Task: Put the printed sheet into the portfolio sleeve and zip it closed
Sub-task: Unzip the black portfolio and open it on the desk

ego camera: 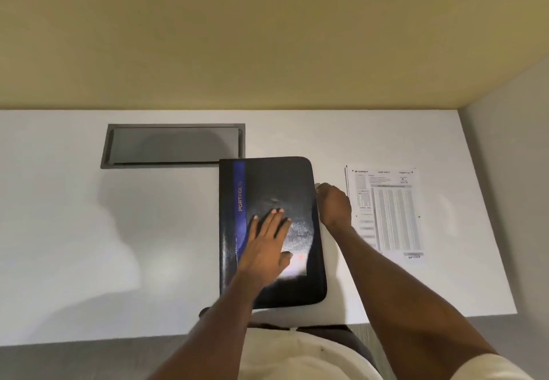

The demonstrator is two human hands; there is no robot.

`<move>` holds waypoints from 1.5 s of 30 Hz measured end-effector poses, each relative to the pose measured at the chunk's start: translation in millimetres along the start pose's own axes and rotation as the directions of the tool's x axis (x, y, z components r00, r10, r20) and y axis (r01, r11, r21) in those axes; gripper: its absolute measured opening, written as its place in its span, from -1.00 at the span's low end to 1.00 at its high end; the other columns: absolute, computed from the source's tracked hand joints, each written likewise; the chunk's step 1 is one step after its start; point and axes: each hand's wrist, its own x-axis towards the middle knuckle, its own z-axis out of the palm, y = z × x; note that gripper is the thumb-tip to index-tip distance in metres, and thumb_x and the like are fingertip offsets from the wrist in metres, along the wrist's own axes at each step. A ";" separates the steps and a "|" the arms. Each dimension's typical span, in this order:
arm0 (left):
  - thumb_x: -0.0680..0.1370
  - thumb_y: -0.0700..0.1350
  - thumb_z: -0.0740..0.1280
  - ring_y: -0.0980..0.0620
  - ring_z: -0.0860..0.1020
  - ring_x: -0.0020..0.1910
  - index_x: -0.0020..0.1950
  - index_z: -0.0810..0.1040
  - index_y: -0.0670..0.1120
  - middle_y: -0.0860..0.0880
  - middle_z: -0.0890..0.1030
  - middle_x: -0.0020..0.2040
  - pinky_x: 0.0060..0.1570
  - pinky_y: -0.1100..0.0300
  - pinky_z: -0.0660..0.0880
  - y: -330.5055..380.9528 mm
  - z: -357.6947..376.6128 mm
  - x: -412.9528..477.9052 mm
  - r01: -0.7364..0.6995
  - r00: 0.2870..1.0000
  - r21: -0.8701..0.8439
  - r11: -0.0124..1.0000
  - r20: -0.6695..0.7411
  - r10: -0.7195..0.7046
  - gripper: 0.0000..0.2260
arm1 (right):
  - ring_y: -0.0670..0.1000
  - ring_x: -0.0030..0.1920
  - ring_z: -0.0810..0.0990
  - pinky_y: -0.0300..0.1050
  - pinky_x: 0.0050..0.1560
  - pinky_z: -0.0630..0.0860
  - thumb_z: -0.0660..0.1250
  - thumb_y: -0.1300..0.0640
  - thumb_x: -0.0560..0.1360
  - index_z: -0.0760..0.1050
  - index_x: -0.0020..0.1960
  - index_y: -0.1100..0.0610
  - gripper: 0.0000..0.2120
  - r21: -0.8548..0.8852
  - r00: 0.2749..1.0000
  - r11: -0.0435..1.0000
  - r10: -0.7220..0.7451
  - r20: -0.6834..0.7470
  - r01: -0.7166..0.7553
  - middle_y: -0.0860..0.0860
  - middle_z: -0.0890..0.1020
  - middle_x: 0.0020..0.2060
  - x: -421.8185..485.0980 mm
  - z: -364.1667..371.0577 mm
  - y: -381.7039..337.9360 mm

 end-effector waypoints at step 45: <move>0.64 0.10 0.26 -0.13 -0.04 0.68 0.66 0.13 -0.02 -0.02 0.10 0.69 0.52 -0.34 0.15 38.9 56.6 -90.3 -0.002 0.982 0.105 0.994 0.189 -0.018 -0.37 | -0.06 -0.06 0.65 -0.07 -0.04 0.64 0.47 0.19 0.52 0.70 0.02 -0.02 -0.85 0.084 0.988 0.994 -0.055 -0.142 0.067 -0.09 0.73 -0.05 -231.9 89.2 132.9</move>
